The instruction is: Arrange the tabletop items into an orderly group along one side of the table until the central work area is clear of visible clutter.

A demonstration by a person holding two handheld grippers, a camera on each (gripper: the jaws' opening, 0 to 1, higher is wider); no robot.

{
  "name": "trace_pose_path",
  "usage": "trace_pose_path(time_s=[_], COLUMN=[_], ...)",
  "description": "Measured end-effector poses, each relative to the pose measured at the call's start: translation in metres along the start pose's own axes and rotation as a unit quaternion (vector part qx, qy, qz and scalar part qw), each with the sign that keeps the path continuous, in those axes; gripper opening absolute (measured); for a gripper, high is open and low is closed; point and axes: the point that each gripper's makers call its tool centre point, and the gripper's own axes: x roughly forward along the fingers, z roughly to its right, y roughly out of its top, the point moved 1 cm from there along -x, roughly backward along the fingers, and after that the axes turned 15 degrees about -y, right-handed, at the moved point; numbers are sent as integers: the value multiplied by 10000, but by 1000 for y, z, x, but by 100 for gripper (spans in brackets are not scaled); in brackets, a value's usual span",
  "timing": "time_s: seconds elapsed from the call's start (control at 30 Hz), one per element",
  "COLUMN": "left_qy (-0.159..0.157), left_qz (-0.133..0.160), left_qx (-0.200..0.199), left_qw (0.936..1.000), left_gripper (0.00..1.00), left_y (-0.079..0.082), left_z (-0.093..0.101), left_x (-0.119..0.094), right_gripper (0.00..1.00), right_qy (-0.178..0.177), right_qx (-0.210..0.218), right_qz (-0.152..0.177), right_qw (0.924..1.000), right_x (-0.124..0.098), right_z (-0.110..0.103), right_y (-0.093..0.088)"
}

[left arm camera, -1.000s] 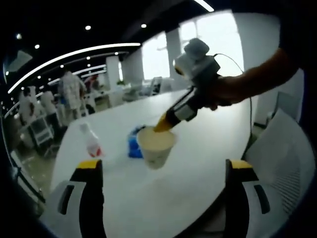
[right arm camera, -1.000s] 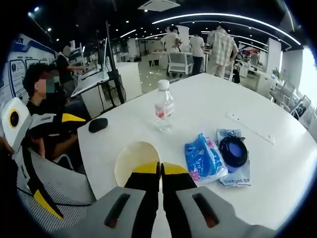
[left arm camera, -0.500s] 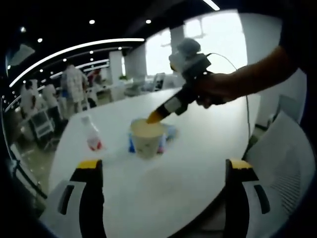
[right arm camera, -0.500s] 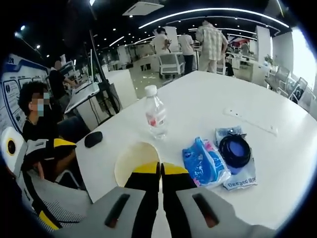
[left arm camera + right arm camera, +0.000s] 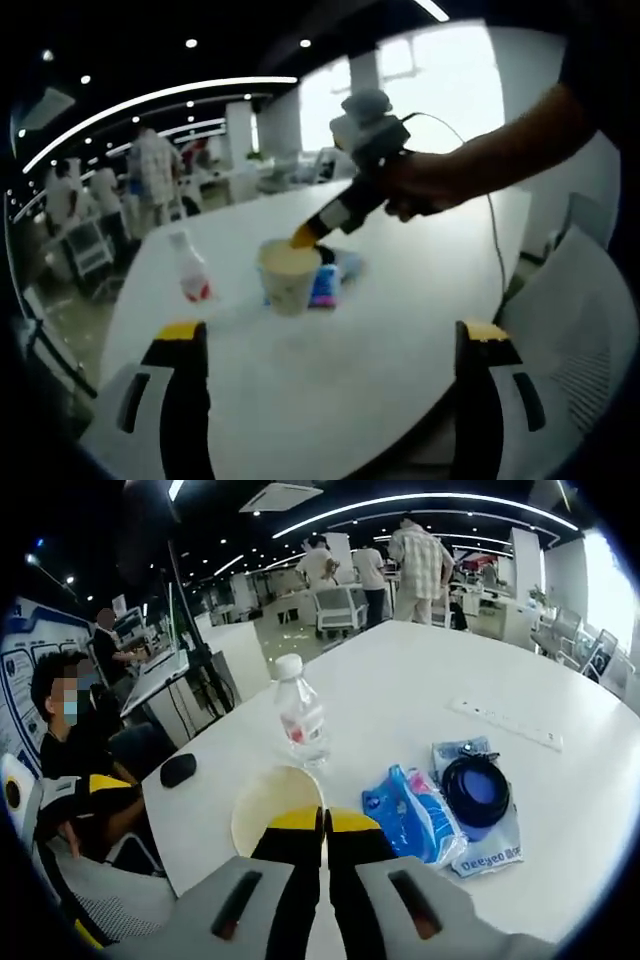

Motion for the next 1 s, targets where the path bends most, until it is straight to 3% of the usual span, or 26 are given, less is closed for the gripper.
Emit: trace_pose_path(time_s=[1.0], left_qy=[233], left_qz=[-224], left_qx=[-187], left_qw=[9993], left_gripper=[99], left_y=[-12], left_z=[-12], left_x=[-1], right_gripper=[0], right_qy=[-311], right_qx=[763], right_qz=[-114], right_qw=[9965], right_x=[54], right_z=[24], right_y=[26])
